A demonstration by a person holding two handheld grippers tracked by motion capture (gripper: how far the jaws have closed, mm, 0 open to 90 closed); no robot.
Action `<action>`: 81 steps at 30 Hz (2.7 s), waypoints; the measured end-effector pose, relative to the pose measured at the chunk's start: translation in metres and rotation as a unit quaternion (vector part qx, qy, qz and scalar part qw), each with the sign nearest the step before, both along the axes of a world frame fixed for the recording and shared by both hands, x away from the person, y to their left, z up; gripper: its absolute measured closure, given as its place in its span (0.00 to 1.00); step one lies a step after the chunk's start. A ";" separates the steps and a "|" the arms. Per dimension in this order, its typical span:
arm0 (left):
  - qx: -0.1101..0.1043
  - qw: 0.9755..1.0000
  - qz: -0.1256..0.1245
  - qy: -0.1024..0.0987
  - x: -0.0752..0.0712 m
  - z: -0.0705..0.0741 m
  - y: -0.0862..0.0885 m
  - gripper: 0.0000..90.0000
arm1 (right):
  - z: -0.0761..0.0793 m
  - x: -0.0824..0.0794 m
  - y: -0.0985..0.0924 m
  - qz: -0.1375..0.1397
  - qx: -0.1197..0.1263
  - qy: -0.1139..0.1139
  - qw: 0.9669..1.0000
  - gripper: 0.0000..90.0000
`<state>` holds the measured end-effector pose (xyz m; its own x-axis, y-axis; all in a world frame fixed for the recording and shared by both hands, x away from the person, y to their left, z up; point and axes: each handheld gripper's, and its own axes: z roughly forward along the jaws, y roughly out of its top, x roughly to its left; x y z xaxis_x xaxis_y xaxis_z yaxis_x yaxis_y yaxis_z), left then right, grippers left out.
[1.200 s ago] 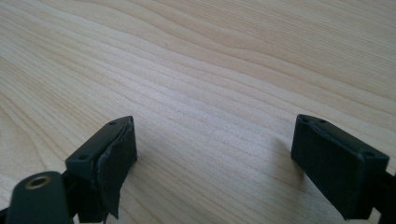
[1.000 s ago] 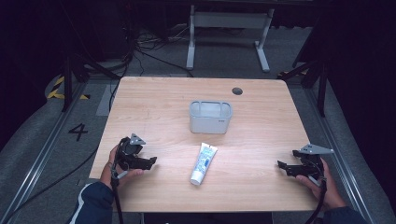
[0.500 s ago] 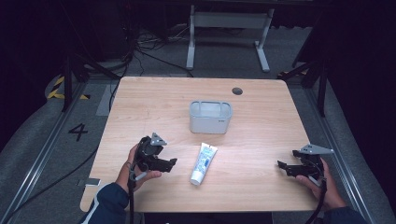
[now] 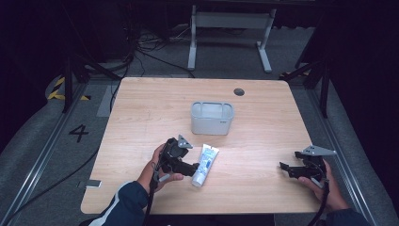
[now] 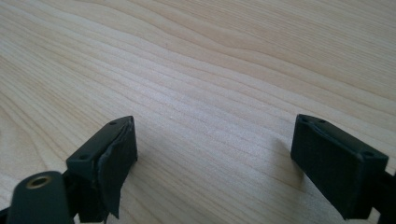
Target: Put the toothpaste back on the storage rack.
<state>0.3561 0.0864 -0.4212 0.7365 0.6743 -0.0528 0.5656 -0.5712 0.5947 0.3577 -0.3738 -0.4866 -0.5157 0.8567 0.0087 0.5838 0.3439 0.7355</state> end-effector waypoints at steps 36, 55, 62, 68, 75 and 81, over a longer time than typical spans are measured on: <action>0.029 0.997 -0.003 0.077 0.037 -0.035 -0.055 0.27 | 0.000 0.000 0.000 0.000 0.000 0.000 1.000 0.17; 0.077 0.992 -0.060 0.085 0.039 -0.028 -0.062 0.53 | 0.000 0.000 0.000 0.000 0.000 0.000 1.000 0.17; 0.097 0.989 -0.068 0.092 0.040 -0.026 -0.066 0.50 | 0.000 0.000 0.000 0.000 0.001 0.000 1.000 0.17; 0.104 0.988 -0.068 0.091 0.043 -0.027 -0.070 0.47 | 0.000 0.000 0.000 0.001 0.001 0.000 1.000 0.17; 0.111 0.987 -0.085 0.084 0.043 -0.026 -0.072 0.50 | 0.000 0.000 0.000 0.001 0.001 0.000 1.000 0.17; 0.104 0.986 -0.101 0.078 0.041 -0.020 -0.068 0.62 | 0.000 0.000 0.000 0.001 0.000 0.000 1.000 0.17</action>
<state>0.3972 0.0183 -0.4411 0.8510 0.5225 -0.0524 0.5030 -0.7823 0.3674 0.3578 -0.3739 -0.4866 -0.5170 0.8559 0.0092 0.5834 0.3445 0.7355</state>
